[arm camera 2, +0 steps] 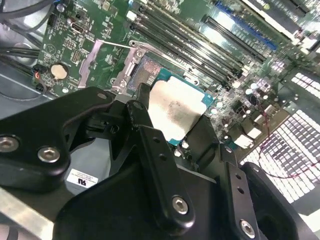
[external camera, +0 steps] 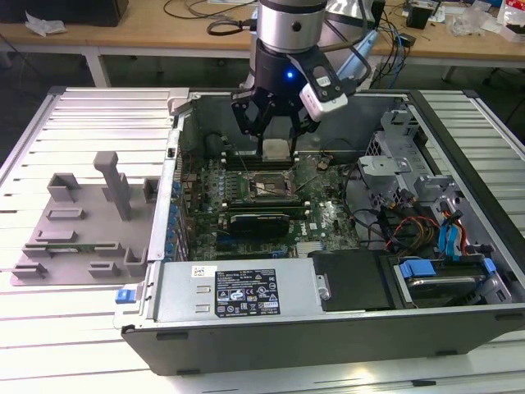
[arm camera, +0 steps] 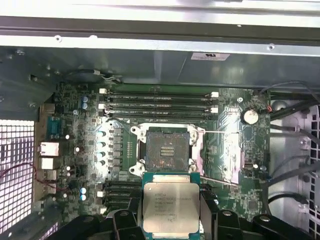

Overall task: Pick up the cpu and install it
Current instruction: 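Pick up the cpu and move it towards the insertion slot, then place the cpu into insertion slot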

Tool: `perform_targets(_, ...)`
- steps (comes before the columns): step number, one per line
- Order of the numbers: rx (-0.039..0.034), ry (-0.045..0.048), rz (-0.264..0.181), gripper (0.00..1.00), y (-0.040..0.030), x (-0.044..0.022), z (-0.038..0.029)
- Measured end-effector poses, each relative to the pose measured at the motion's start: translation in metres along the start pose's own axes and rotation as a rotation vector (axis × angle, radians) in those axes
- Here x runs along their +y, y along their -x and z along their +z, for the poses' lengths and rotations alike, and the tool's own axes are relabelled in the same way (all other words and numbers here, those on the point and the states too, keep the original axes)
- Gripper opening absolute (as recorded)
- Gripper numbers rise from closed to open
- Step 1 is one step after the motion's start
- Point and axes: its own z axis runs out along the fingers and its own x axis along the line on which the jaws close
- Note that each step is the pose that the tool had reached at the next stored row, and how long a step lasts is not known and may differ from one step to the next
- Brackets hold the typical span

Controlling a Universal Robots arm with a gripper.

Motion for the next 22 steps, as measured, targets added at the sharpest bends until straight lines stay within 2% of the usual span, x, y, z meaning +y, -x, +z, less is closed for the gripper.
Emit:
perform_targets(2, 0.0000, -0.0001, 0.000, 0.55, 0.0000, 0.0019, 0.0041)
perform_targets(4, 0.0001, -0.0001, 0.000, 0.55, 0.0001, 0.0064, 0.0072)
perform_targets(6, -0.0001, 0.0003, 0.000, 0.55, 0.0002, 0.0122, 0.0137)
perform_targets(10, 0.0000, 0.0001, 0.000, 0.55, 0.0002, 0.0137, 0.0247)
perform_targets(13, 0.0000, 0.0001, 0.000, 0.55, 0.0002, 0.0136, 0.0282)
perform_targets(22, 0.0000, 0.0001, 0.000, 0.55, 0.0002, 0.0136, 0.0287)
